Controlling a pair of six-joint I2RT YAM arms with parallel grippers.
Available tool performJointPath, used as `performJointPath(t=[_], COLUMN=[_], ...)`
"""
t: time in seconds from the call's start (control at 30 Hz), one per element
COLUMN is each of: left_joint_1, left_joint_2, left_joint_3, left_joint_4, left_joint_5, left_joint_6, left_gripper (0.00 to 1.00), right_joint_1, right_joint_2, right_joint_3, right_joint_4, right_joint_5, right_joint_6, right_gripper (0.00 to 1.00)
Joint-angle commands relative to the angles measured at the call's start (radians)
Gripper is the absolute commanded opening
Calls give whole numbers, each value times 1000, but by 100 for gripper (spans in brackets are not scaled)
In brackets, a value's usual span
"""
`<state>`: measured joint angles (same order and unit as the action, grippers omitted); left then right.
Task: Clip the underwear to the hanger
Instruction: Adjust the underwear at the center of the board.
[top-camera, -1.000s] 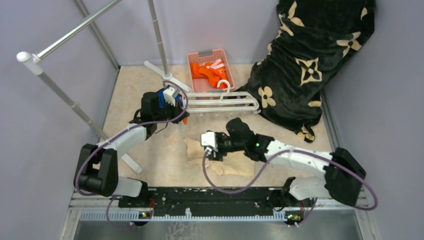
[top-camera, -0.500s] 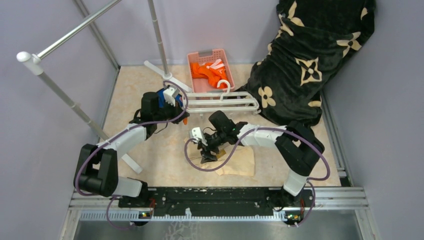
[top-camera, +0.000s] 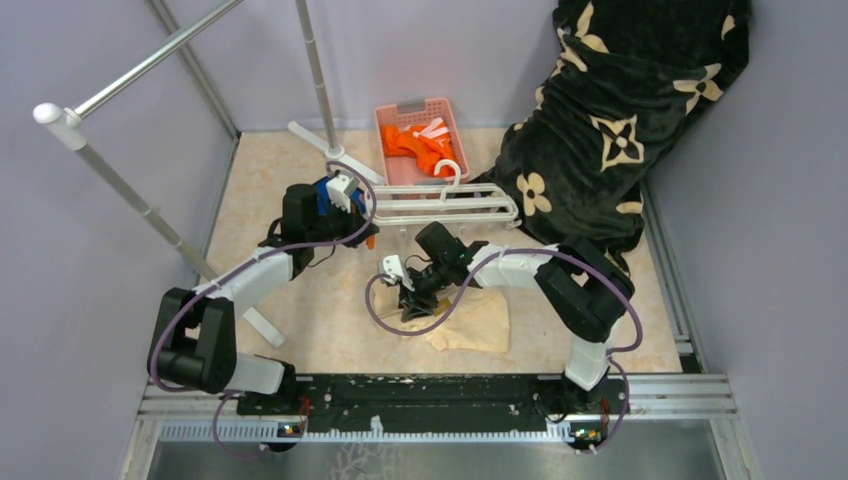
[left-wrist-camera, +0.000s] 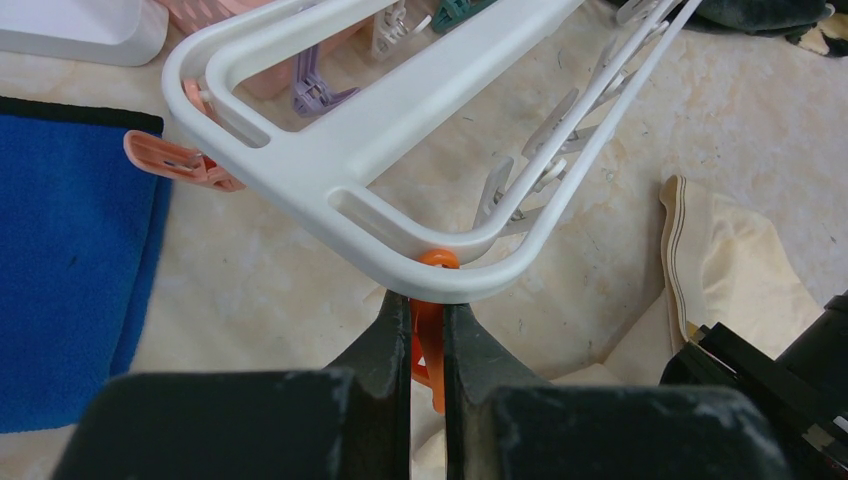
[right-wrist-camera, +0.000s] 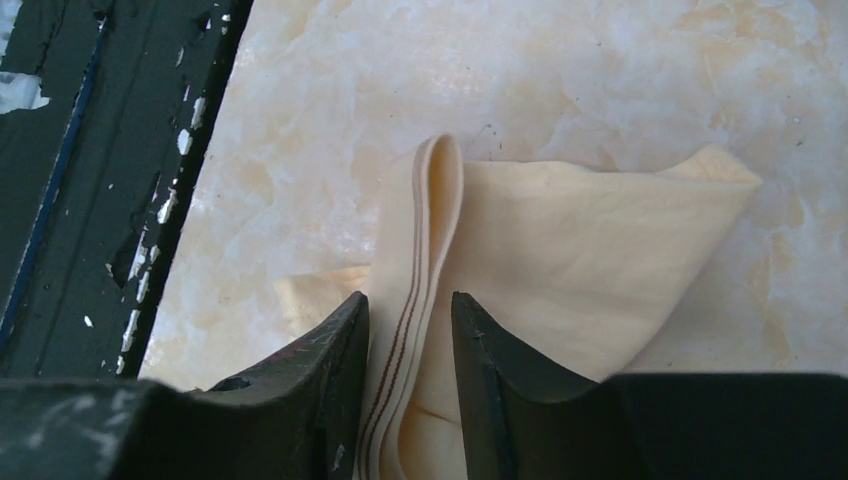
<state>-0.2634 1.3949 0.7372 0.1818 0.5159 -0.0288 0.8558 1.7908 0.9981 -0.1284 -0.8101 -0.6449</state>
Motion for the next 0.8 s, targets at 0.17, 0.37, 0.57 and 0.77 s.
performJointPath(t=[0.17,0.37,0.57,0.77], left_joint_1=[4,5,4,4], left_joint_2=[-7,-11,-23,-25], left_joint_3=[22,20,8,7], left_joint_4=[-1,3,16,13], left_joint_5=[-7,0,-7,-12], left_joint_6=[8,0,-6,-3], left_gripper=[0,0,0,0], right_joint_1=[-4,20,141,255], right_joint_2=[-52,-176,-300,-348], right_joint_3=[-21,-192,-405,-523], right_joint_4=[39,271,596,859], right_joint_5=[-13,142,453,805], right_joint_6=[9,72,11,-68], right_gripper=[22,0,0,0])
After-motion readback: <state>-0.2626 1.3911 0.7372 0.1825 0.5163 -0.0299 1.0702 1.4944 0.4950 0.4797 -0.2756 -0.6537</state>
